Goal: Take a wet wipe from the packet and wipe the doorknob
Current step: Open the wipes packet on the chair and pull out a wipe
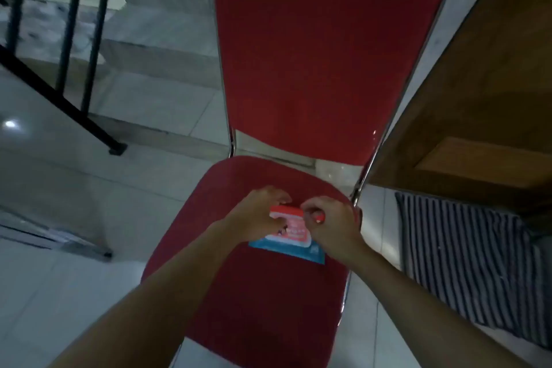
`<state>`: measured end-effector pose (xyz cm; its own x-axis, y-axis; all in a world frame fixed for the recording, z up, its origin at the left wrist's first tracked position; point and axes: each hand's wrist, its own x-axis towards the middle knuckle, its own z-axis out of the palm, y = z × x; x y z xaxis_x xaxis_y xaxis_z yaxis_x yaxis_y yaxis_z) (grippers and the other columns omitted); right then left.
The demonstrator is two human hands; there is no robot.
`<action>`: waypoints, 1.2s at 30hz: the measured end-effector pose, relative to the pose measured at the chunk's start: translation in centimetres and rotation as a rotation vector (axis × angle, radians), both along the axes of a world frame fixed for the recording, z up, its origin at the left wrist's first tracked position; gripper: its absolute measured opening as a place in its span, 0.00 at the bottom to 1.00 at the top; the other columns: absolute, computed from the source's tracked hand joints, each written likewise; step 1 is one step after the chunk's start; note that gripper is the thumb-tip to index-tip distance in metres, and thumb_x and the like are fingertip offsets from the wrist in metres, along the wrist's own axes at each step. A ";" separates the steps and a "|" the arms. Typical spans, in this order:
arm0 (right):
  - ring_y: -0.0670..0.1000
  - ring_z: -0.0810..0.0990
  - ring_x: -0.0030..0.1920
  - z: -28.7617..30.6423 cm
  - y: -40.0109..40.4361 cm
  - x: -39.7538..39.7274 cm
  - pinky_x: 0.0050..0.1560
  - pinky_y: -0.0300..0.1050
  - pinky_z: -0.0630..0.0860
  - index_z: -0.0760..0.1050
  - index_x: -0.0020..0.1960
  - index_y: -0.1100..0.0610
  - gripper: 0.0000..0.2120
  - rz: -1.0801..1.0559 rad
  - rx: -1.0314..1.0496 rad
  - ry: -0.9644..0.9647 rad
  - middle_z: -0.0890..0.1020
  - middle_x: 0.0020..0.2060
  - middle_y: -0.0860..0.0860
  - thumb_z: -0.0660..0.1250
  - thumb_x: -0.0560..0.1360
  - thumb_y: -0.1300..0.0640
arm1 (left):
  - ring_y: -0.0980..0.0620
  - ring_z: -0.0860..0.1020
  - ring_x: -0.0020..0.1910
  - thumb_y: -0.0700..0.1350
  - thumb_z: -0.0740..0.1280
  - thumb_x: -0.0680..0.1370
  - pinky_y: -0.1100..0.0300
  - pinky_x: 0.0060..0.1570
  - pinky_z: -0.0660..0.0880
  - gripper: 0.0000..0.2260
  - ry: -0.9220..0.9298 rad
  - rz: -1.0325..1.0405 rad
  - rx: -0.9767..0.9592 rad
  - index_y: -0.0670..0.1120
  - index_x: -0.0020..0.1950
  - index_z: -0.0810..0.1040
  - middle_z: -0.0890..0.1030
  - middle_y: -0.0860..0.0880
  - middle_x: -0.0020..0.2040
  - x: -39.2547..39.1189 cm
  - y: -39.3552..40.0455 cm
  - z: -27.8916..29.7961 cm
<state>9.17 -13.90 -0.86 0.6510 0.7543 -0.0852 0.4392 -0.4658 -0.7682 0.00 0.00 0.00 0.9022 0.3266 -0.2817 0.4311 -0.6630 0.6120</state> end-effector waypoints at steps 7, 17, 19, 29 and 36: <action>0.55 0.77 0.54 -7.3 0.3 -1.6 0.54 0.45 0.73 0.77 0.56 0.60 0.16 0.159 -0.062 -0.034 0.78 0.54 0.56 0.69 0.68 0.61 | 0.48 0.69 0.62 0.42 0.72 0.69 0.57 0.62 0.68 0.23 0.100 -0.057 0.018 0.41 0.63 0.72 0.72 0.44 0.62 -1.5 0.2 -6.7; 0.54 0.77 0.54 -9.7 0.1 -1.5 0.50 0.46 0.75 0.78 0.52 0.59 0.14 0.225 -0.129 -0.288 0.81 0.51 0.54 0.70 0.68 0.56 | 0.49 0.70 0.60 0.45 0.73 0.70 0.63 0.59 0.65 0.27 -0.090 0.107 0.005 0.46 0.67 0.69 0.72 0.48 0.62 -2.0 0.2 -10.1; 0.54 0.81 0.48 -9.5 0.2 -1.4 0.44 0.45 0.78 0.80 0.46 0.58 0.10 0.258 -0.105 -0.384 0.83 0.45 0.53 0.70 0.66 0.56 | 0.50 0.70 0.60 0.45 0.73 0.69 0.62 0.59 0.66 0.29 -0.099 0.106 0.001 0.46 0.68 0.68 0.72 0.48 0.62 -2.0 0.3 -10.1; 0.52 0.81 0.32 -9.0 0.4 -0.3 0.32 0.43 0.78 0.78 0.40 0.58 0.03 0.354 -0.079 -0.668 0.83 0.33 0.53 0.68 0.66 0.63 | 0.51 0.70 0.64 0.44 0.75 0.67 0.58 0.63 0.68 0.36 -0.139 0.155 0.009 0.46 0.71 0.62 0.70 0.48 0.66 -2.0 0.2 -10.3; 0.55 0.77 0.38 -7.9 2.8 2.6 0.37 0.46 0.74 0.76 0.41 0.61 0.03 -0.046 0.075 -0.296 0.80 0.38 0.57 0.68 0.72 0.61 | 0.52 0.73 0.52 0.40 0.76 0.65 0.68 0.45 0.70 0.28 -0.219 0.132 0.070 0.39 0.59 0.66 0.66 0.46 0.59 -2.2 0.0 -10.7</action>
<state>11.73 -11.09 -8.79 0.6731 0.7202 0.1678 0.6285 -0.4375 -0.6431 -2.20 -0.01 -10.75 0.8873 0.4577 -0.0569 0.3794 -0.6540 0.6545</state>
